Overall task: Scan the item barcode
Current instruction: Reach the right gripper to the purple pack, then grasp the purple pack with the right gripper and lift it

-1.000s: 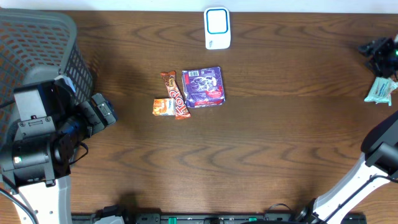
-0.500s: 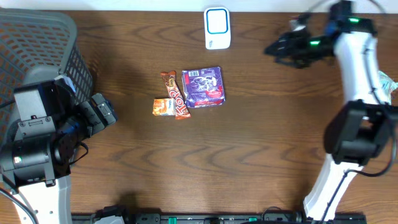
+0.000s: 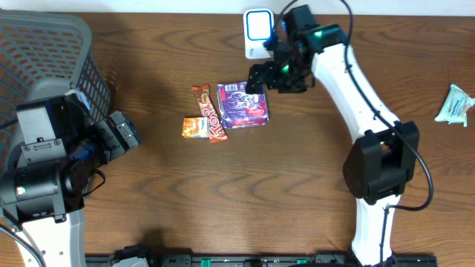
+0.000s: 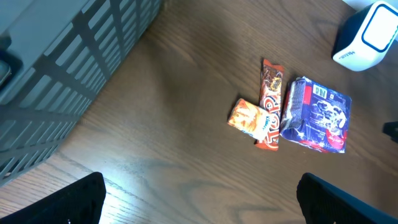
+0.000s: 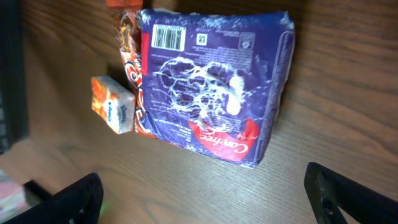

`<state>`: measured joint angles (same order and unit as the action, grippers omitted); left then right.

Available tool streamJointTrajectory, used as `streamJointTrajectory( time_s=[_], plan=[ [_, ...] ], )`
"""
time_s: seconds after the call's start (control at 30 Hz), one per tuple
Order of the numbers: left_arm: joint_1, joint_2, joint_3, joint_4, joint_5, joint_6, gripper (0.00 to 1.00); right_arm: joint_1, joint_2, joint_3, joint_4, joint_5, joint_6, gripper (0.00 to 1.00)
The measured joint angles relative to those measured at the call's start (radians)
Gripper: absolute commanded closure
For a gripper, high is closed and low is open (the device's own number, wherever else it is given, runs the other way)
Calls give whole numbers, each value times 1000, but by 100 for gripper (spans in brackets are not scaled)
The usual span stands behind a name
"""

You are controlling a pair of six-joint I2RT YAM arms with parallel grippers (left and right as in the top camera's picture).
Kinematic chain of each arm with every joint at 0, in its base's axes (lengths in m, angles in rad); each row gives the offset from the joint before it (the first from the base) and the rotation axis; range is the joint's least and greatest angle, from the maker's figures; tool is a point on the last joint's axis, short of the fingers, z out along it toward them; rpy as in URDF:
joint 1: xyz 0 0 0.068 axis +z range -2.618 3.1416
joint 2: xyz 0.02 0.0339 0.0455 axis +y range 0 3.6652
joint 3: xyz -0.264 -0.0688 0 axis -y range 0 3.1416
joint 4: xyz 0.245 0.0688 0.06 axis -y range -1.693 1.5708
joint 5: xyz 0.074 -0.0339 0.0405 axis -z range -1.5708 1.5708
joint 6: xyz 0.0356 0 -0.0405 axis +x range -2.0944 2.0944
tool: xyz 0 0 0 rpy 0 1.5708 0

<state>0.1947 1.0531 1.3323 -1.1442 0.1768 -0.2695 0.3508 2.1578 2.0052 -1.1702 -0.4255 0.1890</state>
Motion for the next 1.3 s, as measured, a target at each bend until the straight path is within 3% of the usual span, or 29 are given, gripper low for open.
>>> streamJointTrajectory(
  time_s=[0.7, 0.97, 1.1, 1.2, 1.3],
  plan=[
    [0, 0, 0, 0, 0, 0, 2, 86, 0, -5, -20, 220, 43, 1],
    [0, 0, 0, 0, 0, 0, 2, 53, 0, -82, 88, 220, 68, 1],
    [0, 0, 0, 0, 0, 0, 2, 15, 0, -142, 162, 169, 81, 12],
    [0, 0, 0, 0, 0, 0, 2, -17, 0, -208, 256, 102, 96, 27],
    [0, 0, 0, 0, 0, 0, 2, -27, 0, -268, 327, 60, 99, 27]
  ],
)
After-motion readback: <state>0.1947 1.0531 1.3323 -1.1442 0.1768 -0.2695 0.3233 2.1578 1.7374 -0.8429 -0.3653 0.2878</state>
